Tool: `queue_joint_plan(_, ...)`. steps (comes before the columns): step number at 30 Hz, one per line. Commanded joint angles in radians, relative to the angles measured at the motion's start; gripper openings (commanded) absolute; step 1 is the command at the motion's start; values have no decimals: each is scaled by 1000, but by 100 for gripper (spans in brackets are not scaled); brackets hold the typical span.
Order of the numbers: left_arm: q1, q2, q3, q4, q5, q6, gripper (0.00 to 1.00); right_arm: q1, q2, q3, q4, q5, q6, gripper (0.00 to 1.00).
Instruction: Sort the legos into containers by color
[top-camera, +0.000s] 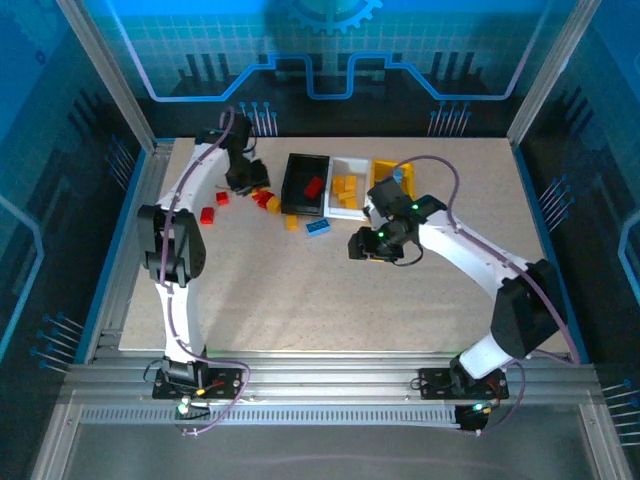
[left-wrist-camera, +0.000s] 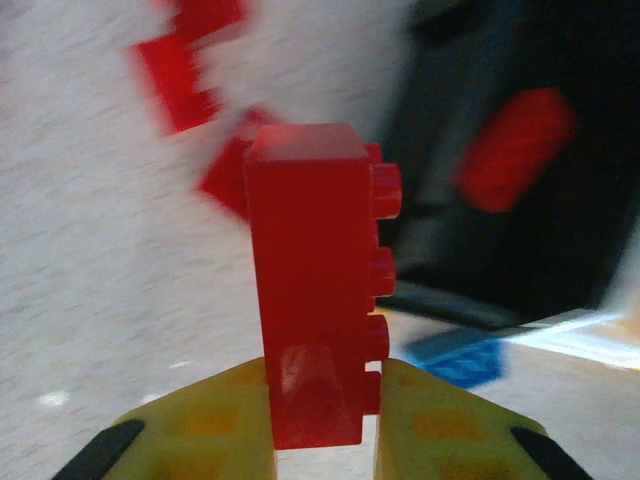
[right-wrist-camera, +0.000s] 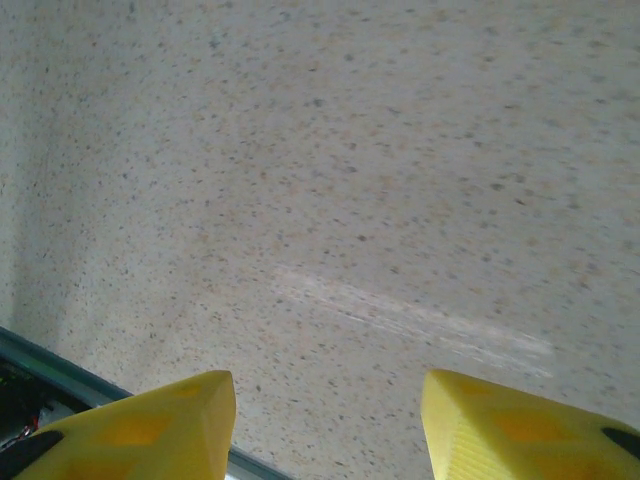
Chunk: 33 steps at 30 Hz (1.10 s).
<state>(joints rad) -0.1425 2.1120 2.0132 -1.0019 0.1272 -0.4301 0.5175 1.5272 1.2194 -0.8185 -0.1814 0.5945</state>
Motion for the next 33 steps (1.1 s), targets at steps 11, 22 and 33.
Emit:
queue_joint_plan(11, -73, 365, 439, 63, 184, -107, 25, -69, -257, -173, -57, 54, 64, 54)
queue_joint_plan(22, -73, 375, 458, 92, 205, -115, 45, -79, -307, -230, -44, 50, 93, 54)
queue_joint_plan(33, -66, 206, 443, -26, 30, 46, 99, -75, -242, -183, -1, 17, 81, 54)
